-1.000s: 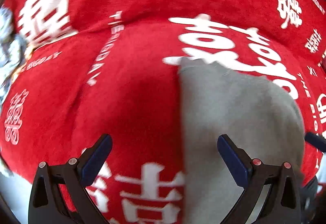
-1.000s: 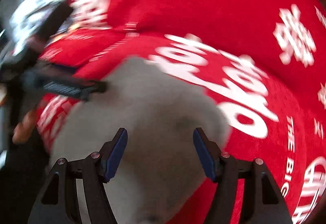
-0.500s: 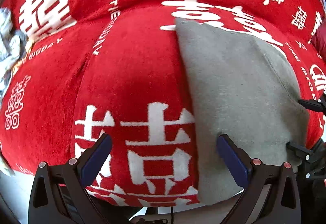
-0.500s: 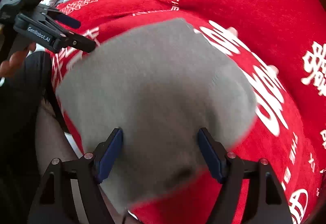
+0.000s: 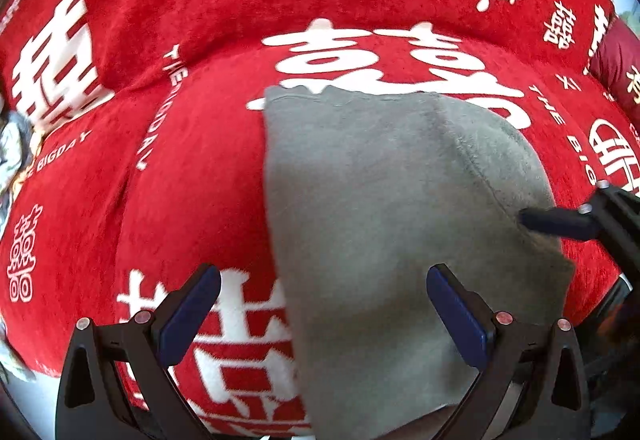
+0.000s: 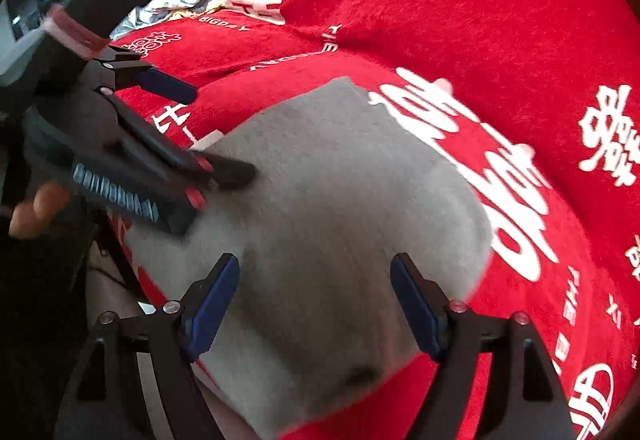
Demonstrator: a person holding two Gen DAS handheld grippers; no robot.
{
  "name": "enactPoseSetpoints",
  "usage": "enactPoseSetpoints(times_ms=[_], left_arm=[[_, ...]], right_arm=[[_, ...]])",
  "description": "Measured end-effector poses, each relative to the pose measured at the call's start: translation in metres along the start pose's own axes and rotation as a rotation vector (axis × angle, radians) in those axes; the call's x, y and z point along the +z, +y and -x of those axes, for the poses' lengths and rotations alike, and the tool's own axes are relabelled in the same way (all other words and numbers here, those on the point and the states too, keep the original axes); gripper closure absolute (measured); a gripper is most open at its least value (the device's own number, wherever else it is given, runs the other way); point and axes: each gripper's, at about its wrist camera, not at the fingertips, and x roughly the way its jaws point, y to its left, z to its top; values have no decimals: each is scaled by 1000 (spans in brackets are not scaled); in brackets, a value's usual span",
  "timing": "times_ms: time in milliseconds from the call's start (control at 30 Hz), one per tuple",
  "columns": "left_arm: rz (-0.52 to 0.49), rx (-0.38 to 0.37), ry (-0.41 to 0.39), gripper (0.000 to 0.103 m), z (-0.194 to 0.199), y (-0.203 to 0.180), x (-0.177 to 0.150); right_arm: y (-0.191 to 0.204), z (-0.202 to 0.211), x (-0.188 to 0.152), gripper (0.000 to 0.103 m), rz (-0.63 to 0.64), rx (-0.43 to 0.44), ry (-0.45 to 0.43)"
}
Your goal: Fold small clothes
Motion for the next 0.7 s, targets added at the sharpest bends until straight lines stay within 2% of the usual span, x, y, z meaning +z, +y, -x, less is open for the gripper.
enactPoseSetpoints(times_ms=[100,267,367,500,600,700], left_arm=[[-41,34,45,0,-23,-8,1],[26,-45,49,0,-28,4,-2],[53,-75,64,0,-30,8,-4],[35,-32,64,0,-18,4,-6],[-4,-3,30,0,-4,-2,-9],[-17,19,29,0,-3,-3,-11]], right_arm=[[-5,-17,-4,22,-31,19,22],[-13,-6,-24,22,-77,27,14],[-11,2,-39,22,-50,-10,33],[-5,11,-47,22,-47,-71,66],[-1,29,-45,22,-68,-74,8],[4,35,-38,22,-68,-68,-35]])
